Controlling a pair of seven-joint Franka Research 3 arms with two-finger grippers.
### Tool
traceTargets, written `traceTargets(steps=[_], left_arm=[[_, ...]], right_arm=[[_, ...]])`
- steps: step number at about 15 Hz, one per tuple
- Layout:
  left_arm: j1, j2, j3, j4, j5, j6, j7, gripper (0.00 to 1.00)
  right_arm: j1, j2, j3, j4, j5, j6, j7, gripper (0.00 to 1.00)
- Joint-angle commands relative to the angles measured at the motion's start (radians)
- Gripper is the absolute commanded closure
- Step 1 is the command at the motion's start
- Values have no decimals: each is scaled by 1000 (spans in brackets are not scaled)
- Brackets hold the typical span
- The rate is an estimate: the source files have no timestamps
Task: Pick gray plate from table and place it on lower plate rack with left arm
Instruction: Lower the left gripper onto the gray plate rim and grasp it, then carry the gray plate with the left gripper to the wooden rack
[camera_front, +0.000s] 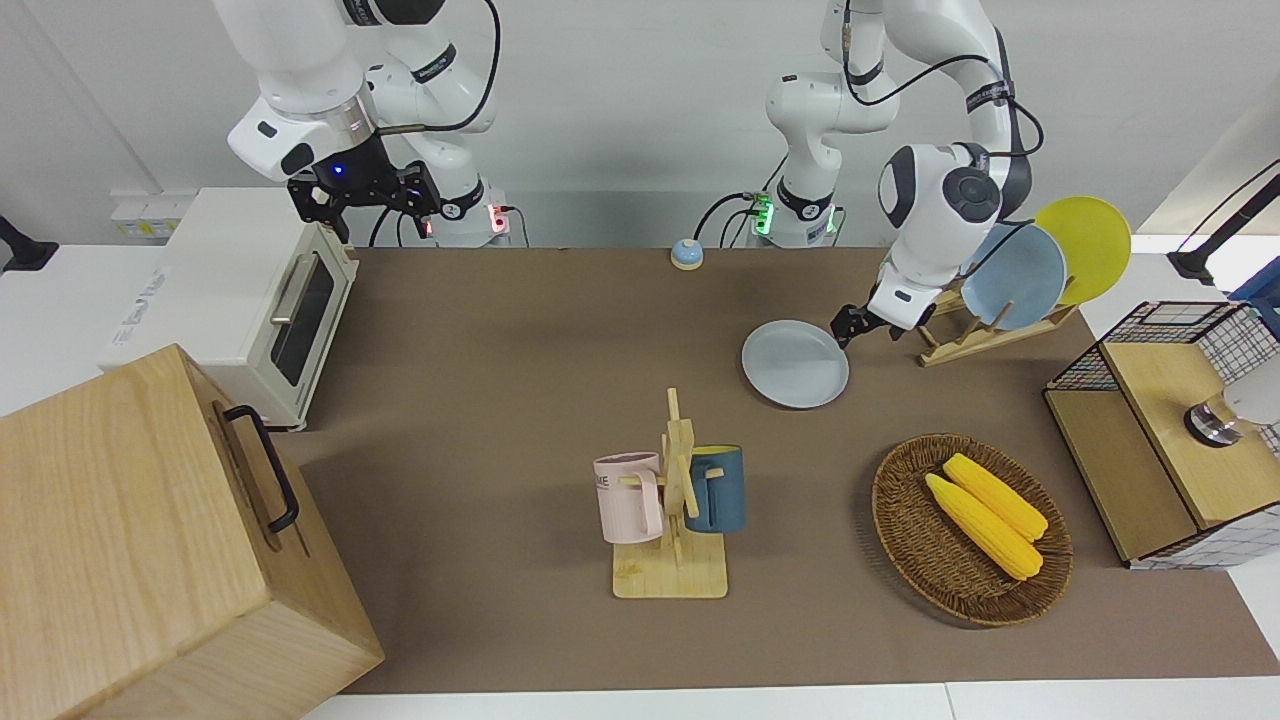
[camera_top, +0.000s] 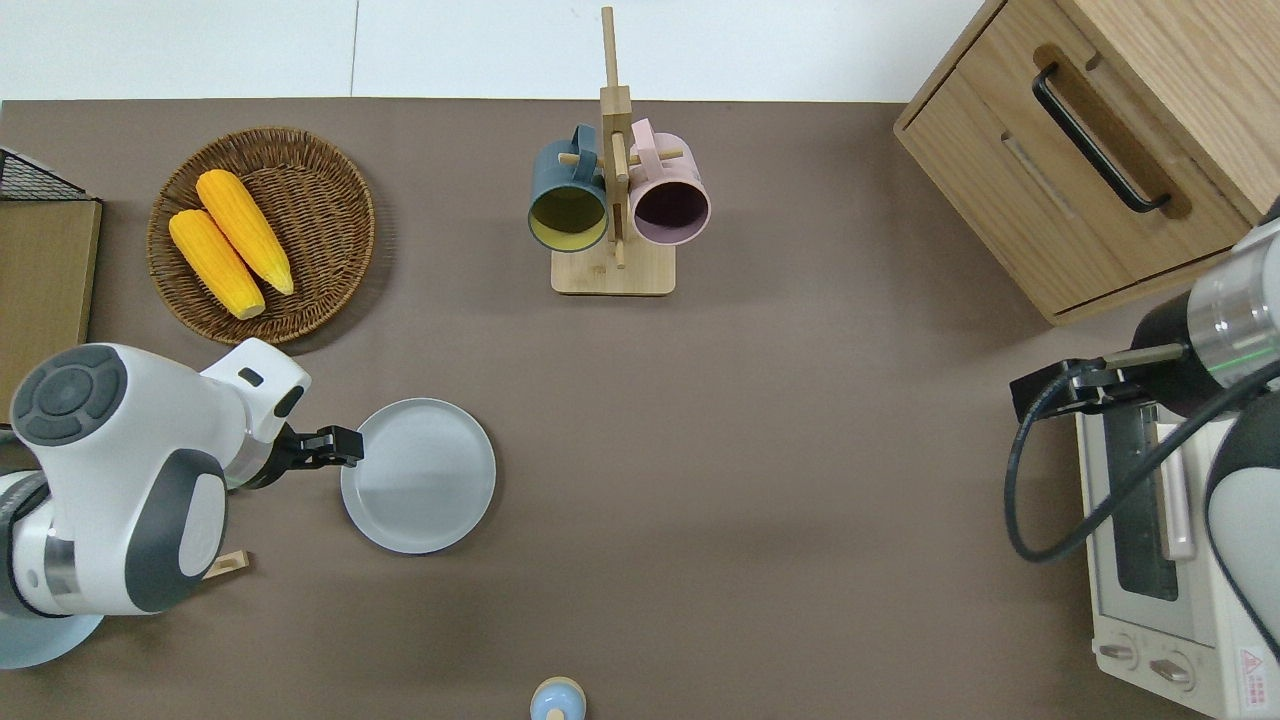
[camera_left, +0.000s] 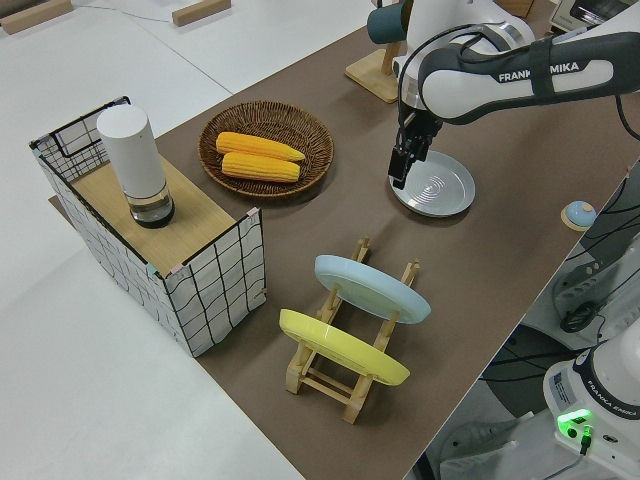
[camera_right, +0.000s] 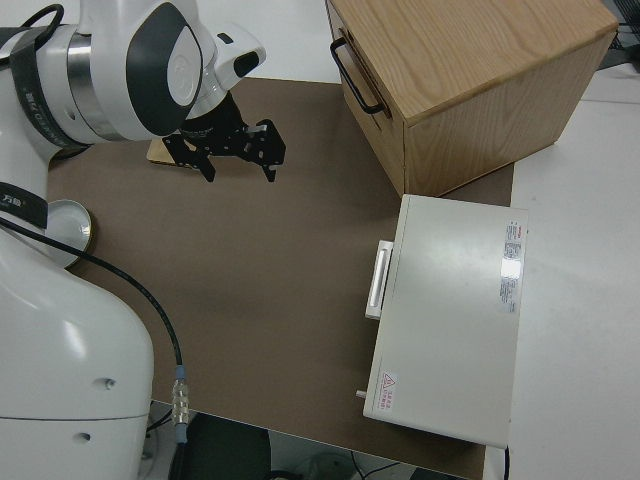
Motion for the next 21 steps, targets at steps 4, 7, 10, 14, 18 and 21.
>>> traceTargets(steps=[4,7,10,14,18,21], left_arm=[[-26,-56,4,-200,16,161,-80,9],[-27,-39,3,-246,8,234,-103,9],[-46,-10,3,-248,5,264,-162,13],[-63,10,3,-248,5,285,-225,562],[-63,8,3,-245,5,275,-267,1000],[-64,8,3,-242,11,273,-261,1000]], right_arm=[[-23,-2,21,7,-5,-11,12,17],[-23,-2,21,7,-5,-11,12,17],[-23,-2,21,7,-5,-12,12,17],[-23,-2,21,7,-5,-11,12,17],[-23,-2,21,7,-5,-11,12,17],[-23,-2,21,7,-5,-12,12,17]])
